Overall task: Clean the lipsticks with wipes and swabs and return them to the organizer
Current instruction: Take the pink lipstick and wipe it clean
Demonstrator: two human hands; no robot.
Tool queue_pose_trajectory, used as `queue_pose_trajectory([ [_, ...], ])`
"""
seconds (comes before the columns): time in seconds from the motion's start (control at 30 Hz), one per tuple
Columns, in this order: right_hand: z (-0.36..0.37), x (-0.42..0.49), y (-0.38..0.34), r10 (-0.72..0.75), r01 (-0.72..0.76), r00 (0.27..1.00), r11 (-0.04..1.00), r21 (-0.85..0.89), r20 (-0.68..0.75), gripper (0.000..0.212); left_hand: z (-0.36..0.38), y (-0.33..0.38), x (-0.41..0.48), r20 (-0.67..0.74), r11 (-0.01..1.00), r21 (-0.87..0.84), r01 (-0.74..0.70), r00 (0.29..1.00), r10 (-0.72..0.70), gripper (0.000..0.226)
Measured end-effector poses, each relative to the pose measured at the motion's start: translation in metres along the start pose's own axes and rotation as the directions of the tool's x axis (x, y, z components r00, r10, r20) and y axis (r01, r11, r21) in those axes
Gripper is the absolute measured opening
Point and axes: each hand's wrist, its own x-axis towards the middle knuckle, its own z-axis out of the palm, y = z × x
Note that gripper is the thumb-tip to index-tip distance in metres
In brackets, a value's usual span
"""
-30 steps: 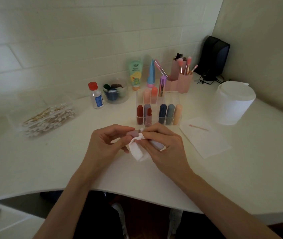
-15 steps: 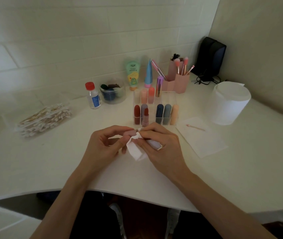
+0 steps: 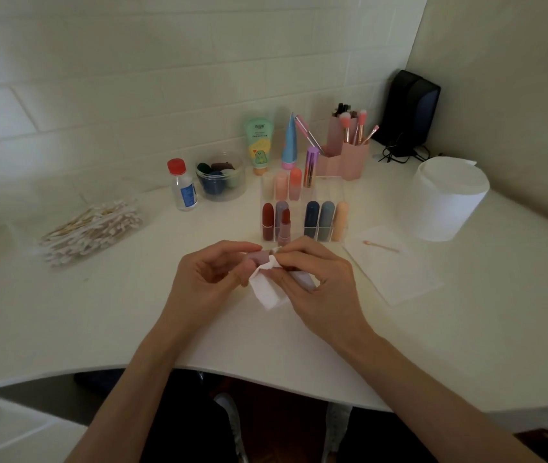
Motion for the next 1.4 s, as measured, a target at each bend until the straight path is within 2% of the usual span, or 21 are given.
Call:
queue_pose_trajectory([
  [0.13,0.0001,-0.0005,-0.0017,-0.038,0.038,0.999,0.999,-0.011,0.006,0.012,0.0024,-0.001,0.0,0.011,0.997,0.019,0.081,0.997,-0.081,0.036],
  [0.33,0.0004,-0.0005,0.0005,-0.003,0.003,1.0,1.0,0.0,0.017,0.014,0.0009,-0.0048,0.0016,-0.018,1.0,0.012,-0.002,1.0,0.003,0.014],
  [0.43,0.0012,0.0002,0.0006,0.028,-0.029,1.0,0.999,0.02,0.004,0.014,0.0,-0.006,0.0018,-0.026,0.999,0.026,-0.026,0.999,0.026,0.022],
  [0.57,0.0005,0.0002,0.0001,0.014,-0.013,1.0,1.0,0.009,-0.013,0.012,0.0016,-0.0044,0.0003,0.019,0.989,-0.016,0.144,0.989,-0.144,0.051],
  [0.7,0.0002,-0.0003,-0.0008,-0.015,0.015,1.0,1.0,0.0,0.009,0.014,0.0022,-0.0028,0.0,0.001,0.996,0.081,0.042,0.999,-0.043,0.031],
  [0.8,0.0003,0.0009,0.0002,0.03,-0.03,1.0,0.999,0.034,0.009,0.013,0.0029,0.0012,-0.0003,-0.014,1.0,0.012,-0.005,1.0,0.005,0.021],
  [0.9,0.0003,0.002,-0.0013,0.024,-0.024,1.0,0.999,0.029,-0.003,0.011,0.0024,-0.0005,0.0006,-0.02,1.0,-0.021,-0.005,1.0,0.005,0.022],
  [1.03,-0.0017,0.0021,-0.0022,-0.011,0.011,1.0,1.0,0.01,-0.025,0.011,0.001,-0.0058,-0.0001,0.011,0.995,0.005,0.099,0.995,-0.1,0.039],
  [1.23,-0.0002,0.0006,-0.0018,0.019,-0.019,1.0,1.0,0.006,0.015,0.017,0.0016,0.0025,-0.0001,-0.004,1.0,0.003,0.012,1.0,-0.012,0.022],
  [1.4,0.001,0.0021,-0.0051,0.111,-0.119,0.992,0.983,0.142,0.063,0.012,0.0003,0.002,-0.0031,-0.09,0.997,0.066,-0.046,0.995,0.052,0.025],
])
